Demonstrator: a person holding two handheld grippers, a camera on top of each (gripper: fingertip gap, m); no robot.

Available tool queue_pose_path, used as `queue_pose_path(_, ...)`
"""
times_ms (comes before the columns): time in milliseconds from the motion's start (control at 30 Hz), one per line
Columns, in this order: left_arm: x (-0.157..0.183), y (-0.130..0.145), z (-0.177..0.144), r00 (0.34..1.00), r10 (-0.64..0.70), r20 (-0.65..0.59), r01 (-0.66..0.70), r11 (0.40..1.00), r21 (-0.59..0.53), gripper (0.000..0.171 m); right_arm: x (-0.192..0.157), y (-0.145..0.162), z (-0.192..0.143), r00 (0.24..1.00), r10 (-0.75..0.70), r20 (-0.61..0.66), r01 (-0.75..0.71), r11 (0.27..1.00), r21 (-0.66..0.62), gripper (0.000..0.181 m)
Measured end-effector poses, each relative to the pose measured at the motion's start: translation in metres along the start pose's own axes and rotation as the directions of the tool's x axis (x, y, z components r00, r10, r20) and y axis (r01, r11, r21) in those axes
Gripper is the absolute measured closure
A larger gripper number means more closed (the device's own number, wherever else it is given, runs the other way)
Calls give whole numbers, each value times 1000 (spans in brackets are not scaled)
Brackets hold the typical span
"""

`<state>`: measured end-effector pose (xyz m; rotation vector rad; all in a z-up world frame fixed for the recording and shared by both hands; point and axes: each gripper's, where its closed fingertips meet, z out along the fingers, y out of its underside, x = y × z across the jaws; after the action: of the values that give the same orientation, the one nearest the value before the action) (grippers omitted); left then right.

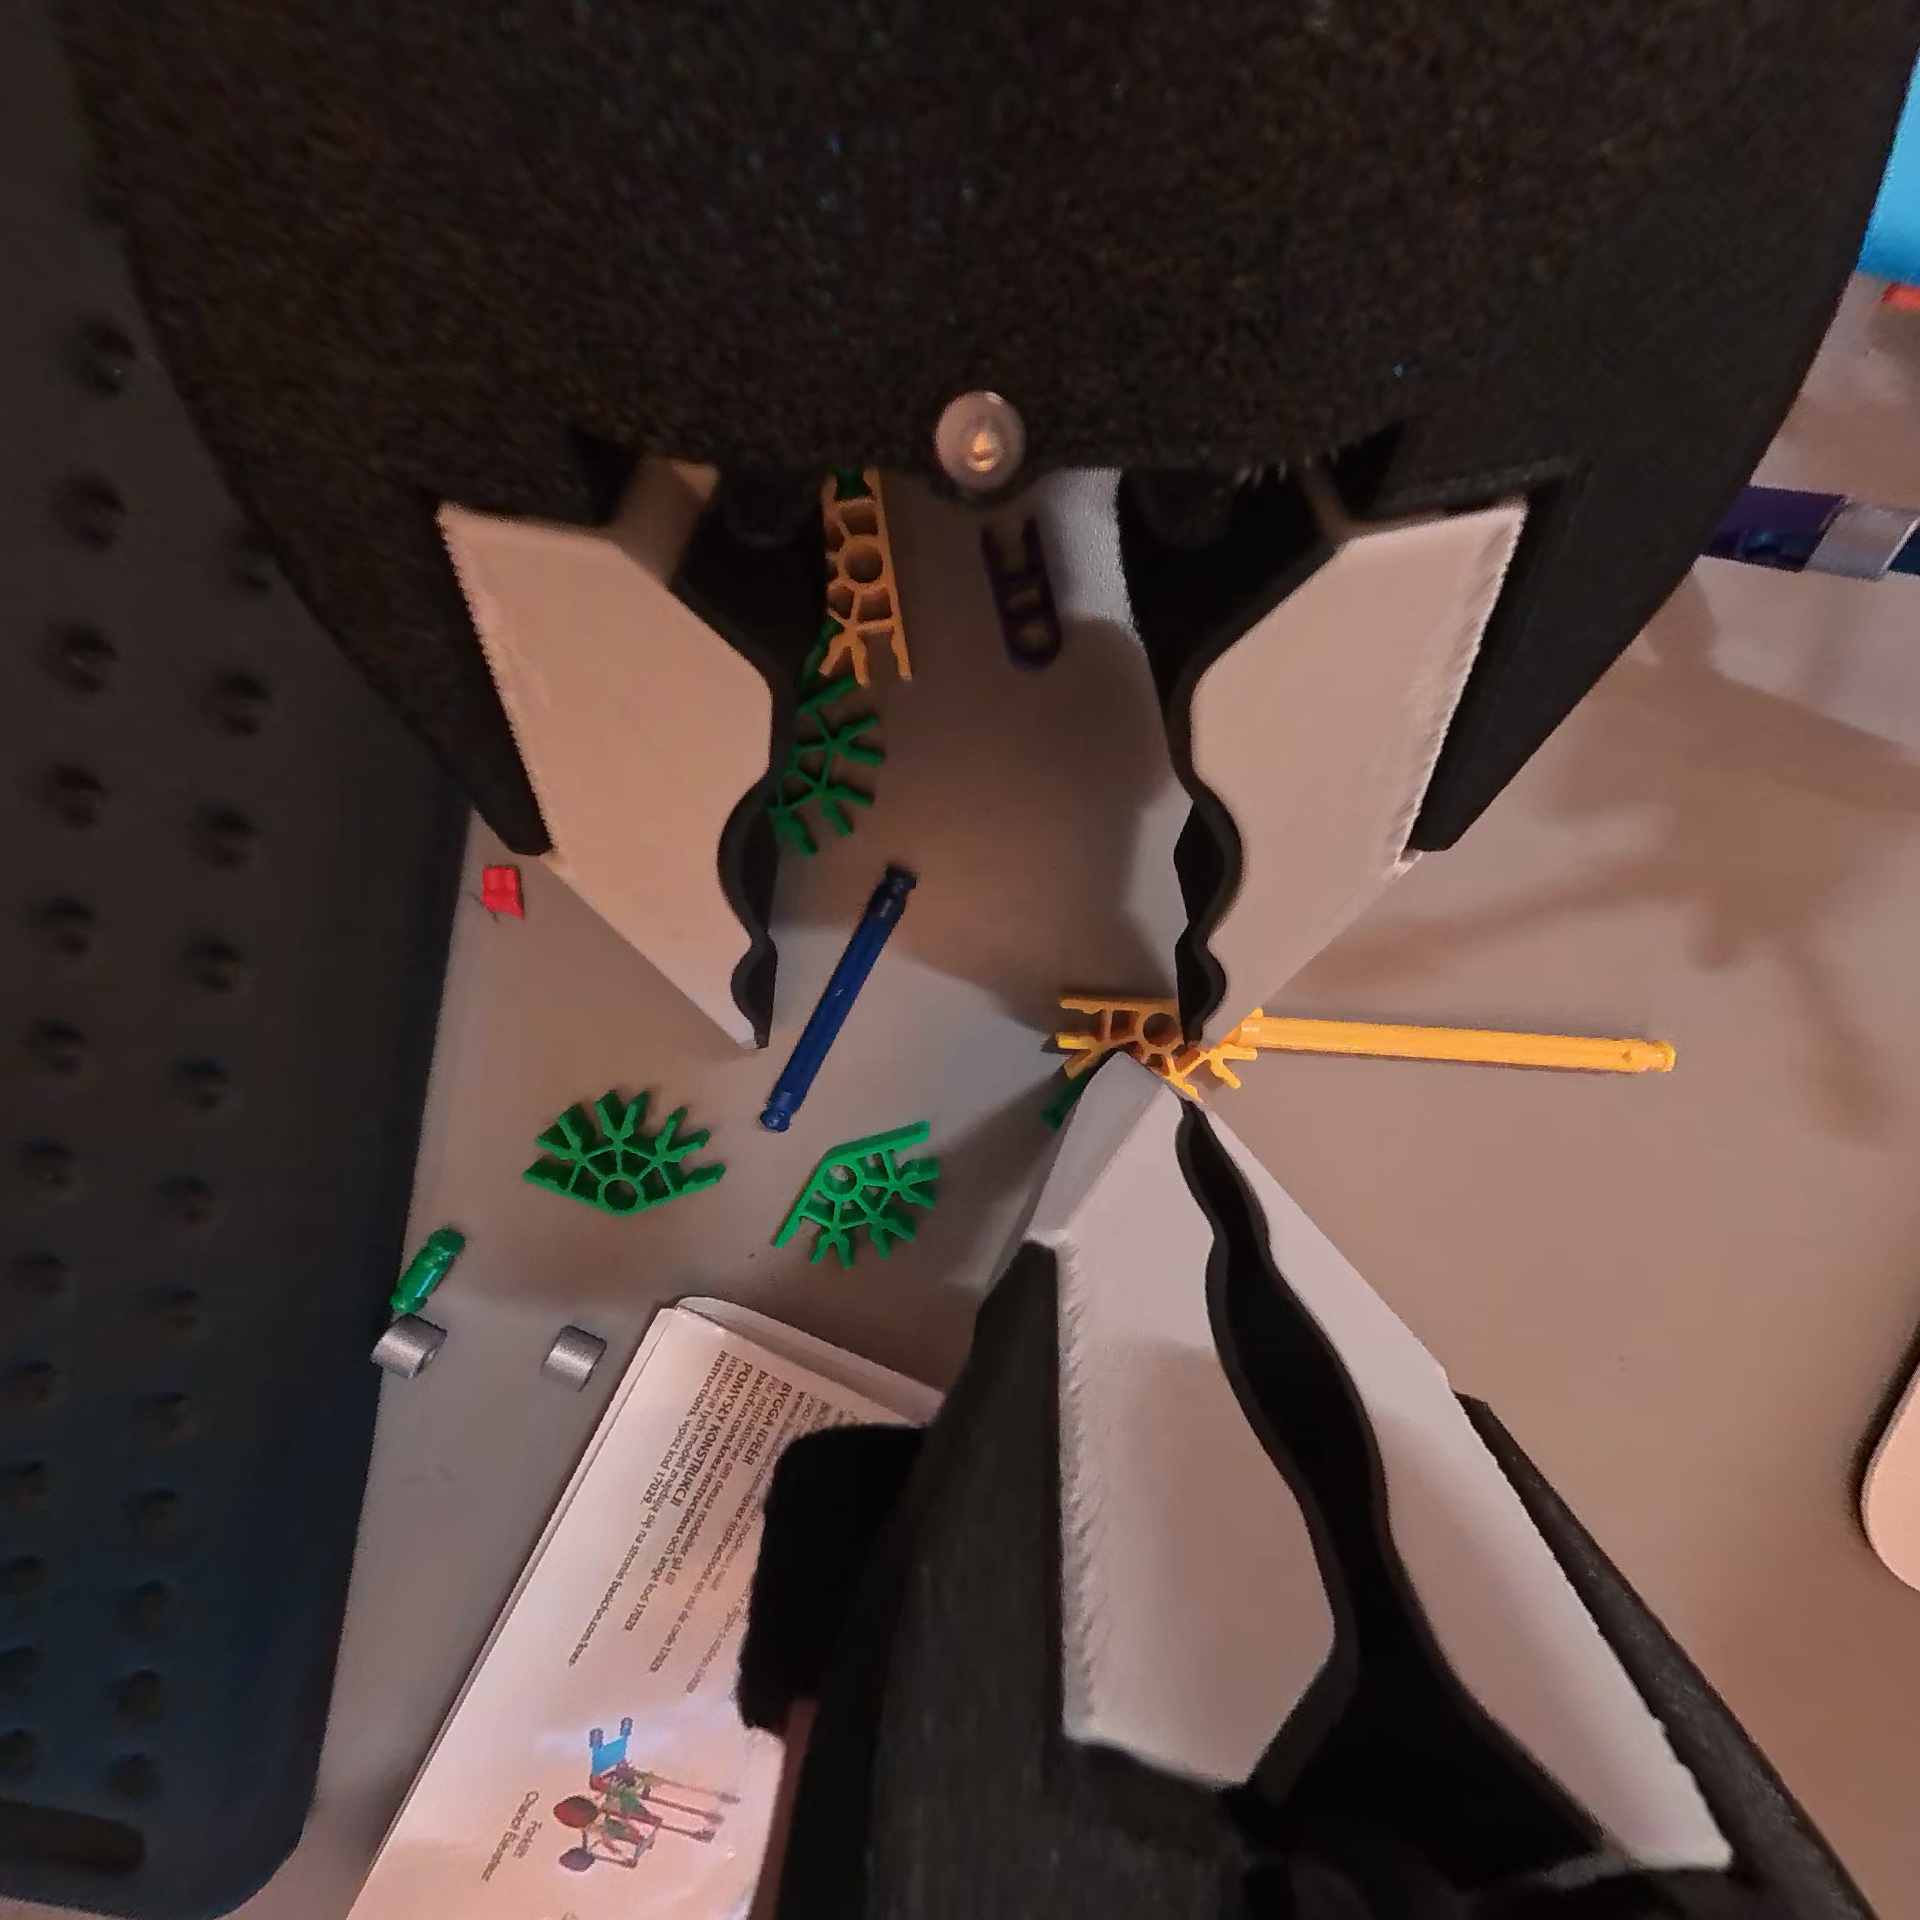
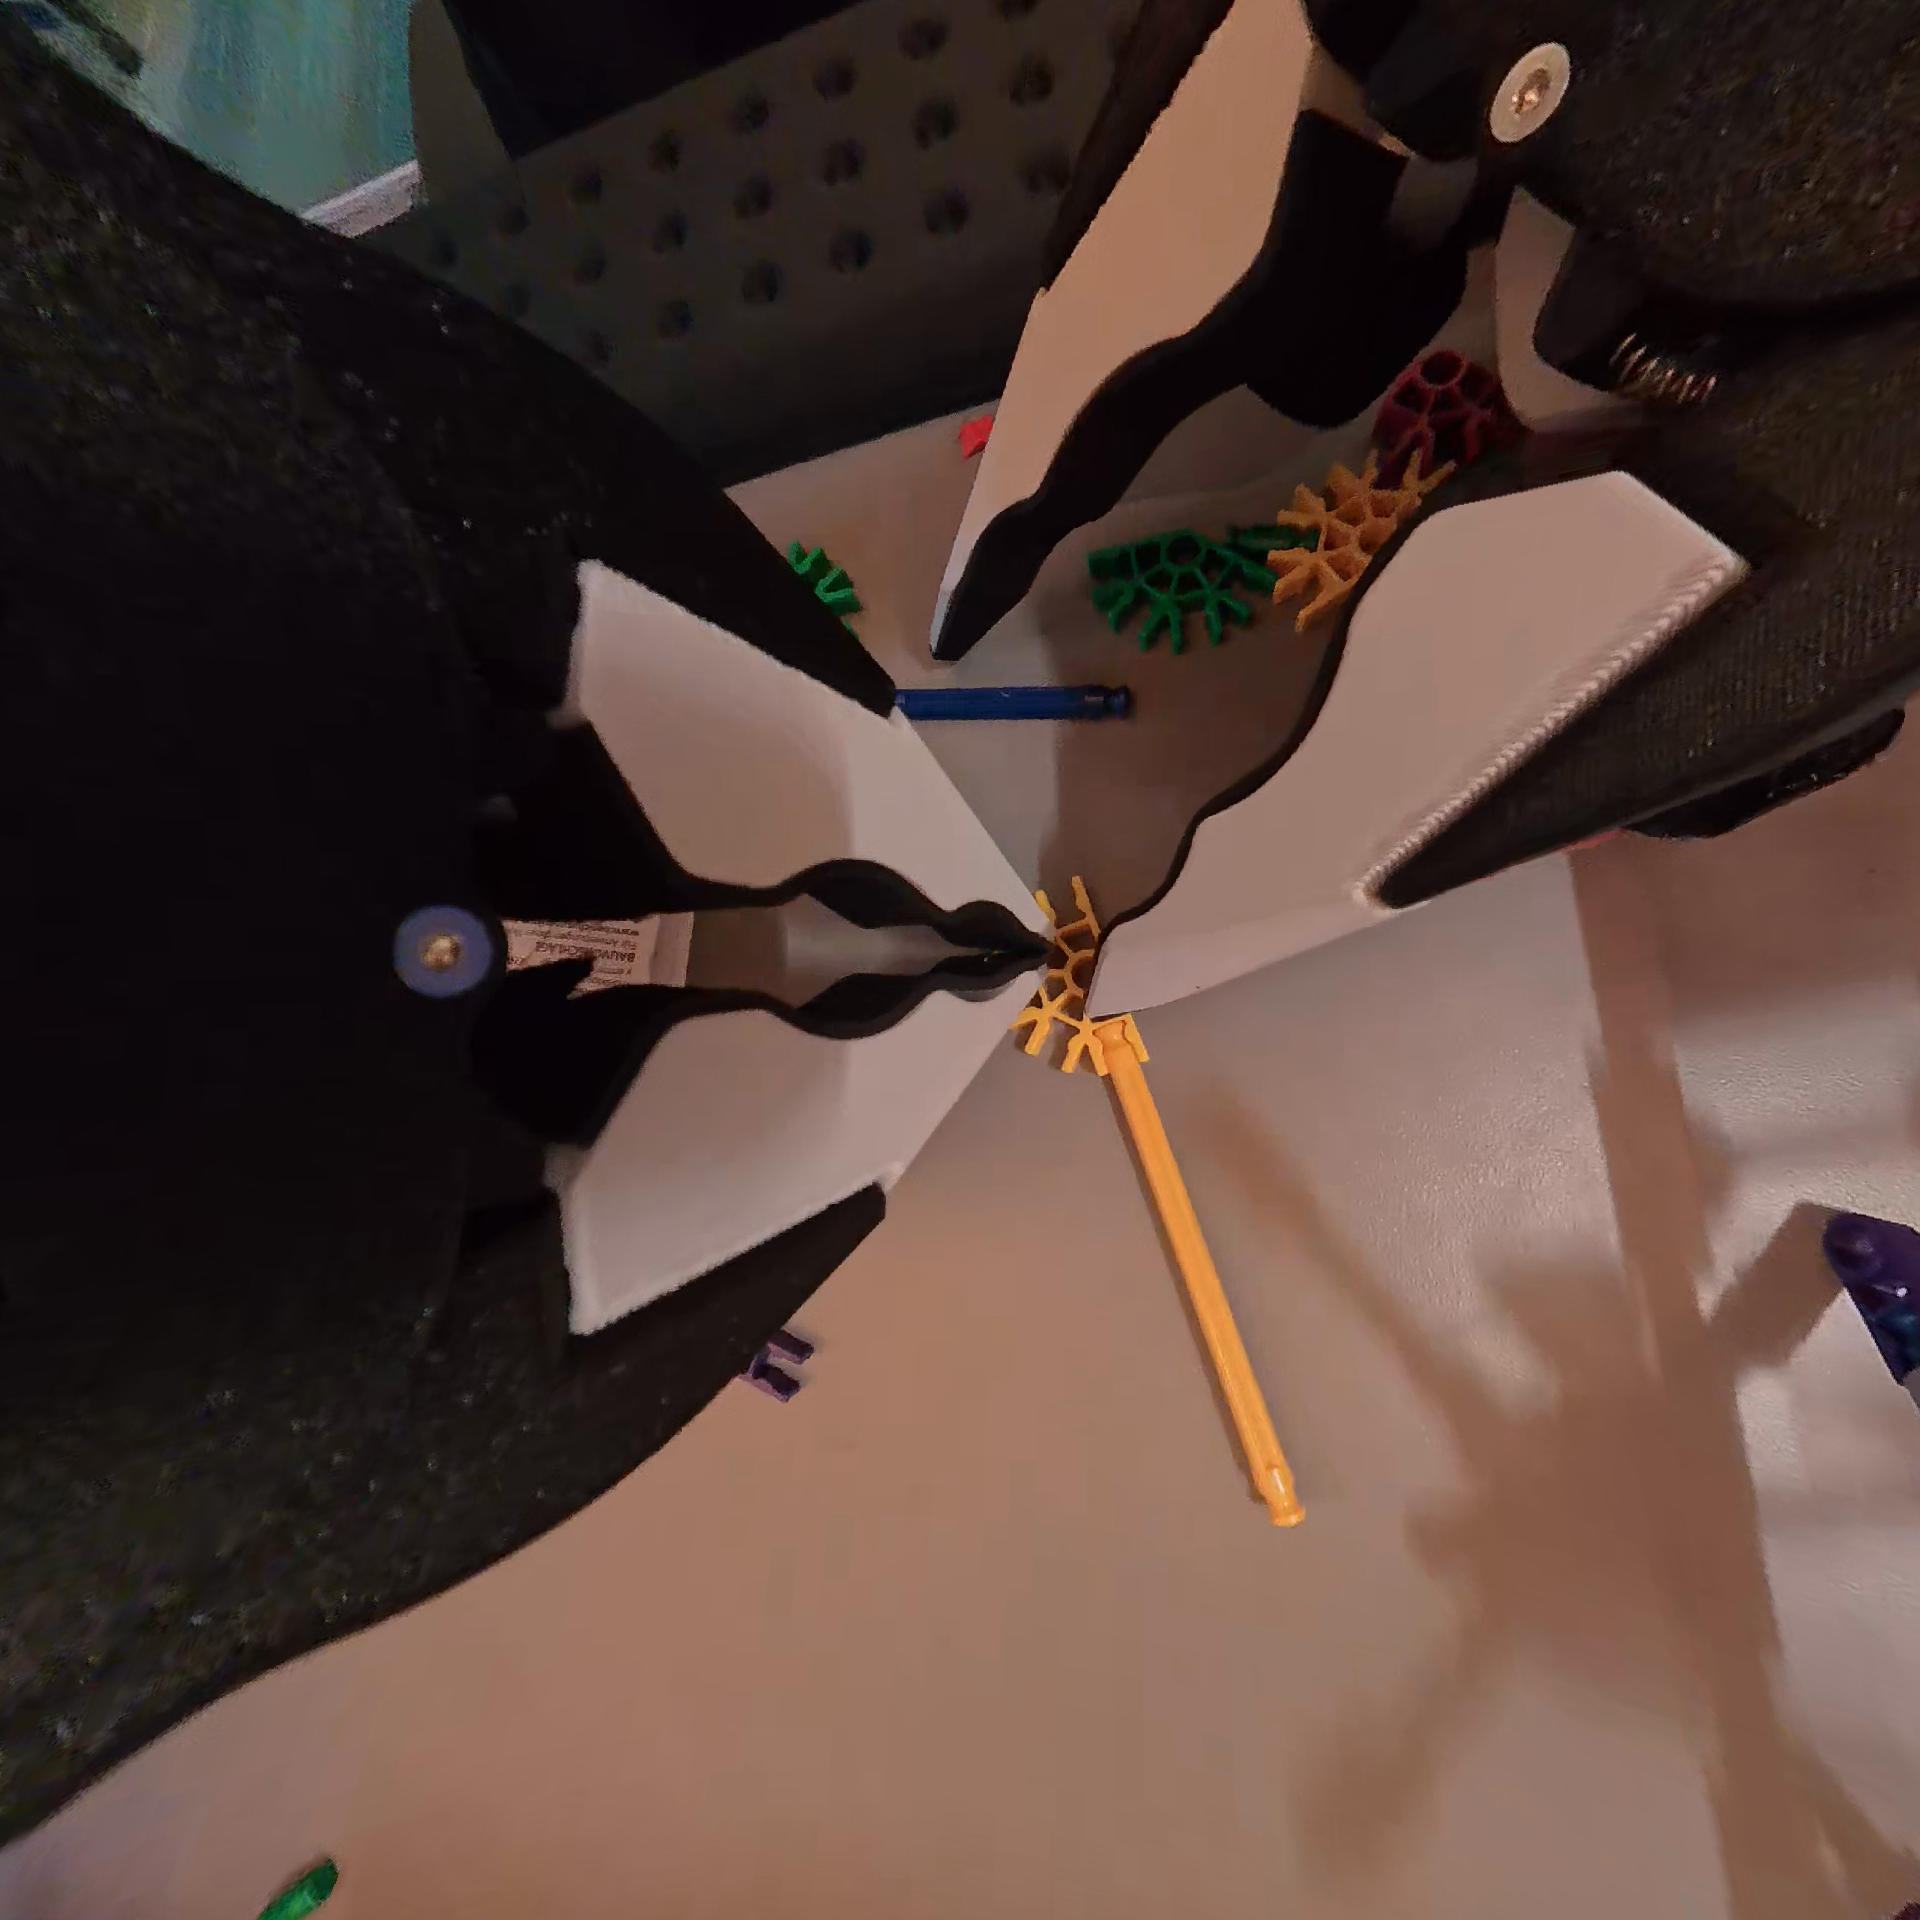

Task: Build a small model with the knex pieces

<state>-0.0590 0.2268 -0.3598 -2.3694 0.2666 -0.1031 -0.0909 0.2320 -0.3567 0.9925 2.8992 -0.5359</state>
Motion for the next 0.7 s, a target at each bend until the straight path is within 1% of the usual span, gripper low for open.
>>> queue_pose_path(67, 0, 0, 0, 1000, -3, -2, 3, 1000, 1, 94, 0, 0, 0, 1000, -14, -8, 14, 999, -29, 181)
queue_pose_path(167, 0, 0, 0, 1000, 0, 3, 0, 1000, -1, 93, 0, 1, 1, 1000, -15, 9, 15, 999, -36, 181)
queue_pose_path(267, 0, 0, 0, 1000, 4, 5, -4, 1000, -2, 93, 0, 2, 2, 998, -55, -21, 53, 997, -61, 181)
queue_pose_path(467, 0, 0, 1, 1000, 6, 9, -6, 1000, -3, 93, 0, 1, 3, 997, -63, -36, 59, 995, -83, 181)
queue_pose_path(567, 0, 0, 1, 1000, 9, 12, -9, 1000, -3, 94, -1, 1, 2, 998, -60, -36, 58, 997, -45, 181)
queue_pose_path(667, 0, 0, 0, 1000, 4, 10, -4, 1000, 1, 95, -2, -2, -5, 997, -50, -63, 51, 998, 29, 180)
queue_pose_path(700, 0, 0, 0, 1000, 2, 9, -2, 1000, 1, 96, 0, -4, -13, 995, -44, -91, 49, 997, 57, 171)
